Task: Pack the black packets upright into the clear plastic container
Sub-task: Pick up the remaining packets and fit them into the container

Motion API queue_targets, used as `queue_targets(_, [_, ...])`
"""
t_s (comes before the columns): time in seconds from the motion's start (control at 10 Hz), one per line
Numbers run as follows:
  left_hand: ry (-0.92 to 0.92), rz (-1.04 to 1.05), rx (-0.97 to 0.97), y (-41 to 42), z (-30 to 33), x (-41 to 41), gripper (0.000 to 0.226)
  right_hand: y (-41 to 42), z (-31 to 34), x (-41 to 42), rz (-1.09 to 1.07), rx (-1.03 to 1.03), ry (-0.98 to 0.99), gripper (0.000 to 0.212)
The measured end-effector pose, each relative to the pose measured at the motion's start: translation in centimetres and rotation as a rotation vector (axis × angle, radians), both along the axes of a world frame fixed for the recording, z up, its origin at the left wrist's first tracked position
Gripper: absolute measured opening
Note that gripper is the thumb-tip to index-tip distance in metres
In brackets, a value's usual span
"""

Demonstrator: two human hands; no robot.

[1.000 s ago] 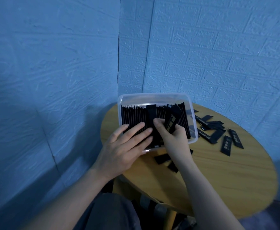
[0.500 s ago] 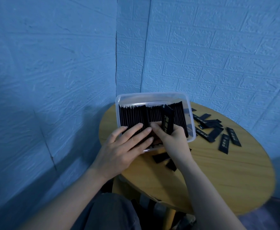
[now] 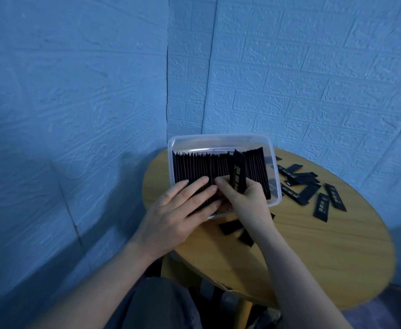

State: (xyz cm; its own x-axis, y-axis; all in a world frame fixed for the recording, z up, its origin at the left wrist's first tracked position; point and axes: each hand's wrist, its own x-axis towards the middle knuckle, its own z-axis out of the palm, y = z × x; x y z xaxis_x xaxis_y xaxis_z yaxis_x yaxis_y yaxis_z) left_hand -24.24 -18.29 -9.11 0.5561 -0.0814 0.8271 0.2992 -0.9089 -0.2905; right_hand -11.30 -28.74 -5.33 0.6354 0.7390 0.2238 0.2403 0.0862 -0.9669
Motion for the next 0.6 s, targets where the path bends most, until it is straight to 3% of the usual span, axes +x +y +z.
queue_targets(0.2, [0.037, -0.002, 0.05, 0.5, -0.7, 0.1, 0.032, 0.1, 0.3, 0.0, -0.026, 0.02, -0.008, 0.02])
queue_targets(0.3, [0.035, 0.01, 0.003, 0.7, -1.3, 0.1, 0.031, 0.1, 0.6, -0.2, -0.049, -0.016, -0.008, 0.056])
queue_targets(0.5, [0.028, 0.013, -0.027, 0.7, -1.3, 0.0, 0.034, -0.1, 1.1, -0.3, -0.032, -0.041, 0.003, 0.009])
queue_targets(0.6, [0.05, -0.006, -0.001, 0.6, -1.2, -0.1, 0.031, 0.0, 0.4, -0.1, -0.015, -0.051, -0.088, 0.008])
